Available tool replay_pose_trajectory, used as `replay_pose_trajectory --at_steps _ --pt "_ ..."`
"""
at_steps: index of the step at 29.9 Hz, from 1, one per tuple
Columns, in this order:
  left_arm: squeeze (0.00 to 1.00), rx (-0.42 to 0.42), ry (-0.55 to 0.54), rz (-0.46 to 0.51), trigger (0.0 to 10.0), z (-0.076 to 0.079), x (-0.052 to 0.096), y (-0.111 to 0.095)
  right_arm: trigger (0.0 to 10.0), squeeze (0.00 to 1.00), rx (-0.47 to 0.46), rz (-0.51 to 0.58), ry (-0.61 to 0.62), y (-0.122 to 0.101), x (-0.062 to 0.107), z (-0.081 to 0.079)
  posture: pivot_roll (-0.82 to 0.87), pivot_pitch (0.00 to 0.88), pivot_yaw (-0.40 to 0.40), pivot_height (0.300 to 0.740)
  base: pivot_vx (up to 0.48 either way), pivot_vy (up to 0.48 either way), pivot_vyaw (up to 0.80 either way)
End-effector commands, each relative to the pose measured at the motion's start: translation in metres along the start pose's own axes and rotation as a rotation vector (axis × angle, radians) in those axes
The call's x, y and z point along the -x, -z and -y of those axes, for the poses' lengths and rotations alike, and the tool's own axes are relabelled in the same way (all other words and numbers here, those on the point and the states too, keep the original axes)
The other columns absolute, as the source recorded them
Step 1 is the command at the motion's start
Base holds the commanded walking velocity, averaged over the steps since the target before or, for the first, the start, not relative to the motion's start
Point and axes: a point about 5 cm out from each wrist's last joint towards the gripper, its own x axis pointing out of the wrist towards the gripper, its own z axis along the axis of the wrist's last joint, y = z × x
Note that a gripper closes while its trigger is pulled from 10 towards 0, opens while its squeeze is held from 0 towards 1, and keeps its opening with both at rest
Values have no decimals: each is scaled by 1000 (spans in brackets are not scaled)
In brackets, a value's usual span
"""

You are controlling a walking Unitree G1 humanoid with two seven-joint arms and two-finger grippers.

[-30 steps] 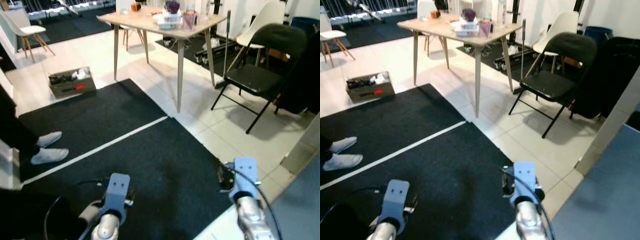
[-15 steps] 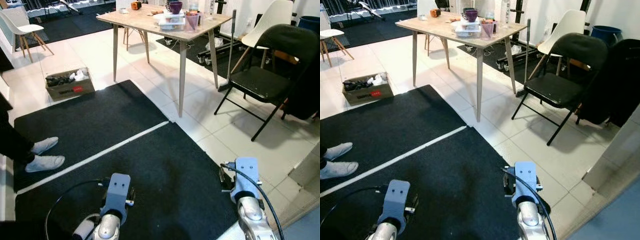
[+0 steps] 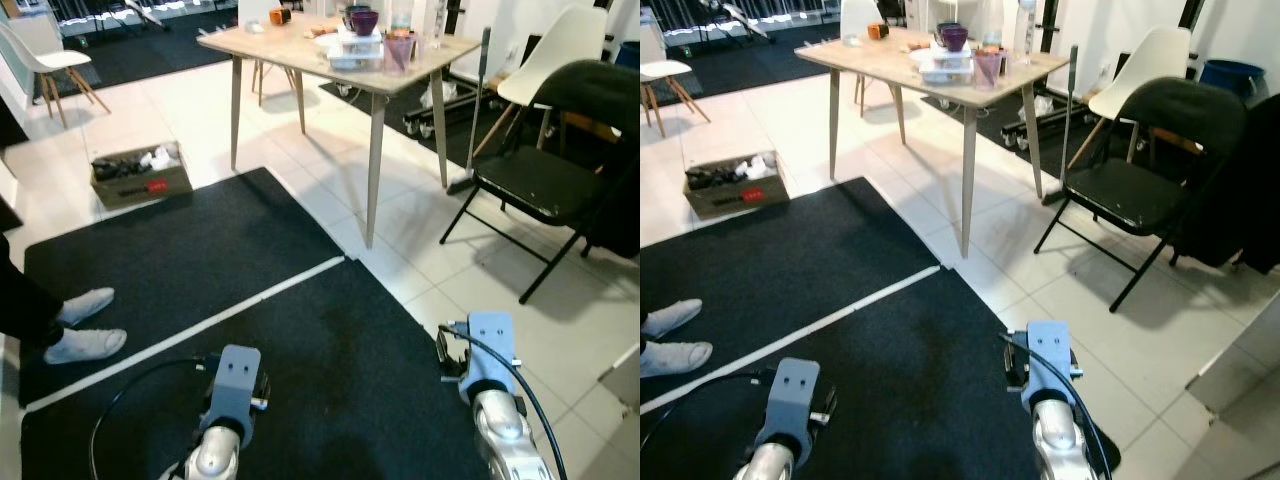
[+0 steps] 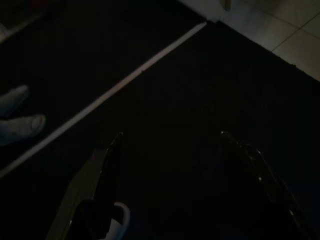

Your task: Restocking fridge

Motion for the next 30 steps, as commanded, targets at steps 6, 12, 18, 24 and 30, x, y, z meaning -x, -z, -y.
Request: replay_pose_trajectory --at_steps 6,12,18,24,30 --pt "0 -4 -10 -17 10000 -2 2 6 10000 0 2 -11 -11 3 1 -2 -61 138 41 710 412 0 0" --pt "0 -9 -8 -18 10000 -3 2 6 10000 0 2 -10 -14 3 1 -3 -58 136 42 710 411 0 0" --pt "0 -11 -8 -17 10000 -3 2 6 10000 0 1 -11 -19 3 1 -4 -57 136 41 710 408 0 0" --pt "0 -14 -9 -18 10000 -3 2 7 10000 0 2 -13 -23 4 1 -5 -56 135 40 710 405 0 0" --pt "0 -13 -12 -20 10000 -3 2 7 10000 0 2 -16 -26 5 2 -6 -53 136 38 710 403 0 0"
